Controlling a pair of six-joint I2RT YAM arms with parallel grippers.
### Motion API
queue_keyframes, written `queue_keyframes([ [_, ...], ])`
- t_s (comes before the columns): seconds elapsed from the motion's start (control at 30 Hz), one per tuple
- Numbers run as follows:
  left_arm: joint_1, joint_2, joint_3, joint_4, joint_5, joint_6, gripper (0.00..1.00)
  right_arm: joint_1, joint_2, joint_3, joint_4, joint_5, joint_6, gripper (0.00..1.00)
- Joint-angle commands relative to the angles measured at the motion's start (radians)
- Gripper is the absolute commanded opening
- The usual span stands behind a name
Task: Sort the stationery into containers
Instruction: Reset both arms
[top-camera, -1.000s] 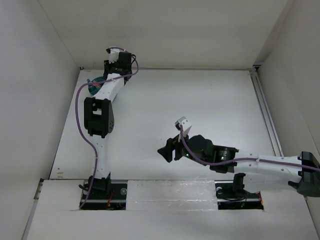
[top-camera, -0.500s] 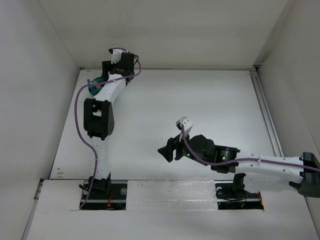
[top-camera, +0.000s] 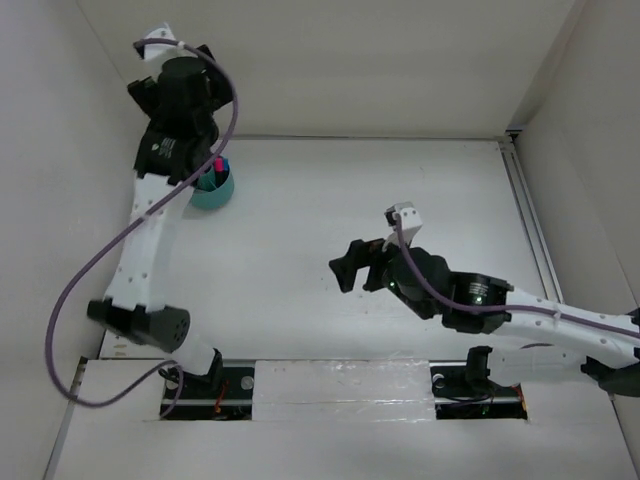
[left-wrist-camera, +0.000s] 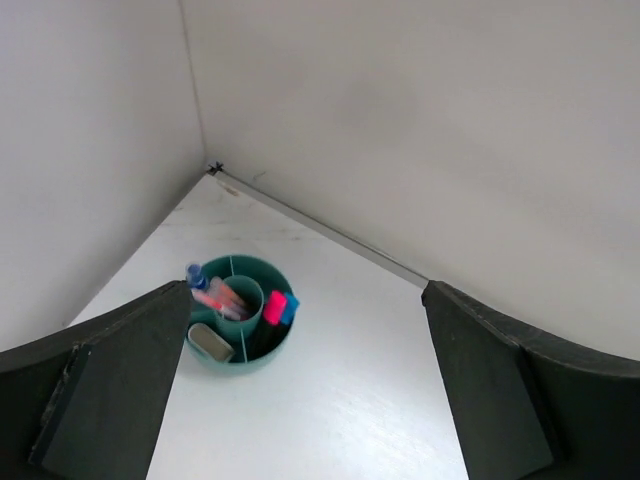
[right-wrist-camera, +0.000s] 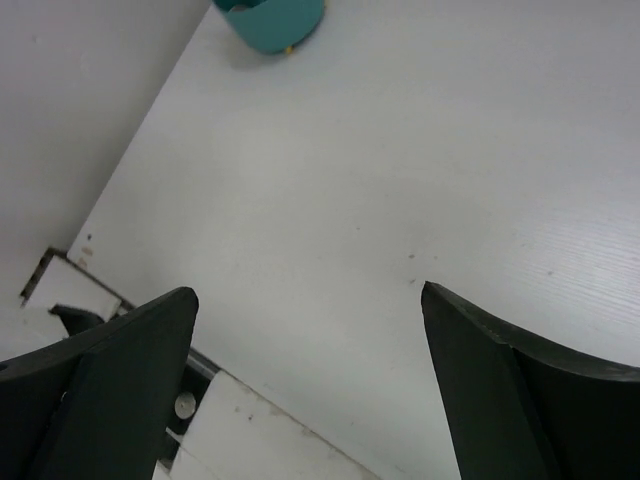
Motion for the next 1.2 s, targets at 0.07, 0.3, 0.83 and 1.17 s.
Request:
queue_keyframes([
  [0.07, 0.005, -0.368, -0.323, -0.106, 0.135, -0.090, 1.00, 0.007, -0.132, 0.198, -0.394, 0.248, 0.114, 1.00],
  [0.3, 0.005, -0.827, -0.728, -0.106, 0.187, -0.133, 1.00, 0.007, -0.314, 0.346, -0.686, 0.311, 0.197, 1.00],
  [0.83, -0.004, -1.355, -1.100, -0.063, 0.233, -0.227, 1.00, 0.007, -0.558, 0.238, -0.799, 0.293, 0.269, 1.00],
  [1.17, -0.004, -1.460, -1.136, -0.037, 0.250, -0.228, 1.00, 0.007, -0.568, 0.229, -0.819, 0.345, 0.287, 1.00],
])
